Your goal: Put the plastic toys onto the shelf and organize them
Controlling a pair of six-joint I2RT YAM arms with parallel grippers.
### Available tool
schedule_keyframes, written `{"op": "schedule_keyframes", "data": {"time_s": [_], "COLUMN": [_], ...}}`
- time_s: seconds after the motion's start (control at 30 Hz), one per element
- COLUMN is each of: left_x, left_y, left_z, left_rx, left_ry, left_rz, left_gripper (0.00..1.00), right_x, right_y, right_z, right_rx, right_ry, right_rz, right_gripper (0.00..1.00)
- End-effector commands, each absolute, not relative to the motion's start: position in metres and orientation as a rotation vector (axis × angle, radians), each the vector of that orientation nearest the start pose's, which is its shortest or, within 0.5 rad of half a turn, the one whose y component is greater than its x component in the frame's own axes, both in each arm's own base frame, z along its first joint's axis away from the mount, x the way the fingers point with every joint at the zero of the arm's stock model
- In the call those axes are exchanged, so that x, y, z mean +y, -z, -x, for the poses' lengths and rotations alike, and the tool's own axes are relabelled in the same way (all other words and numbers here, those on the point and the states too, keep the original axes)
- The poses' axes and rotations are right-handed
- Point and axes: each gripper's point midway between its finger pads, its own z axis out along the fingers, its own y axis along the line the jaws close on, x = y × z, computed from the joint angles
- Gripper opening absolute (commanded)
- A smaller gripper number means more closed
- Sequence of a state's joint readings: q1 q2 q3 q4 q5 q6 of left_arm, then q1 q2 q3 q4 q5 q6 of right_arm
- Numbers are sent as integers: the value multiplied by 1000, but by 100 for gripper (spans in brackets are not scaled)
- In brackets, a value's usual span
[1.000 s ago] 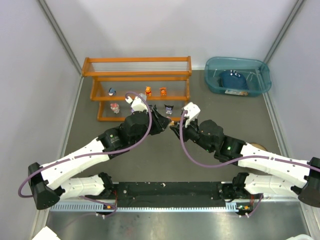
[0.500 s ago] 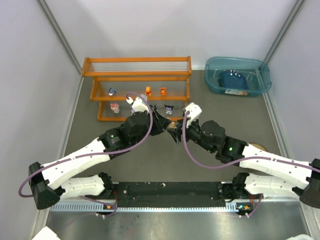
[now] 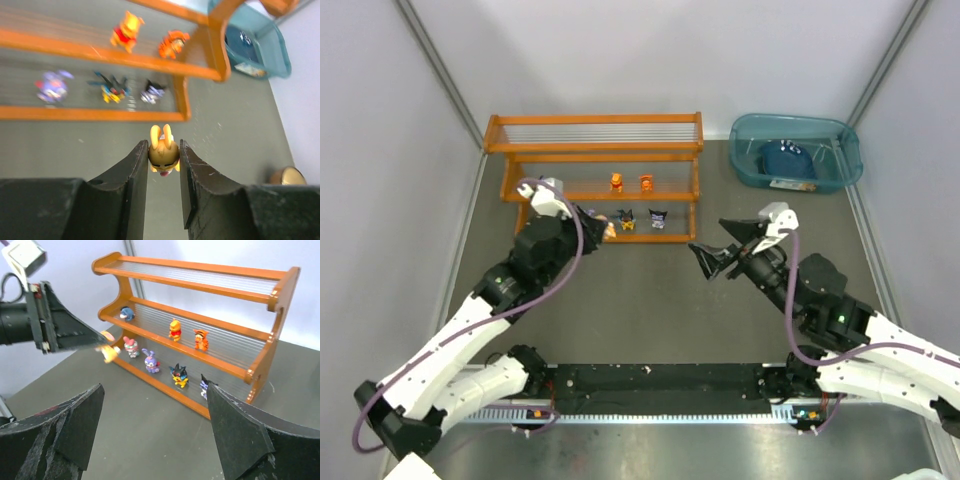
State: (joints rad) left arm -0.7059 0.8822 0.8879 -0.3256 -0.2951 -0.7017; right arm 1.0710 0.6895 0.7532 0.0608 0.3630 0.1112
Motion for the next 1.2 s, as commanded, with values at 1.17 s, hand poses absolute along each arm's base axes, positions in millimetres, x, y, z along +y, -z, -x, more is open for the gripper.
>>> {"op": "schedule_keyframes", "data": {"time_s": [1.17], "left_x": [-108], "left_y": [-272], "left_z": [-432], "left_rx": [1605], "left_ry": [206], "left_rz": [-194], "left_gripper": [0], "right_x": [187], "right_y": [-303], "right_z": [-196], "right_rx": [1524], "right_ry": [-522], "right_rz": [357], "right_gripper": [89]}}
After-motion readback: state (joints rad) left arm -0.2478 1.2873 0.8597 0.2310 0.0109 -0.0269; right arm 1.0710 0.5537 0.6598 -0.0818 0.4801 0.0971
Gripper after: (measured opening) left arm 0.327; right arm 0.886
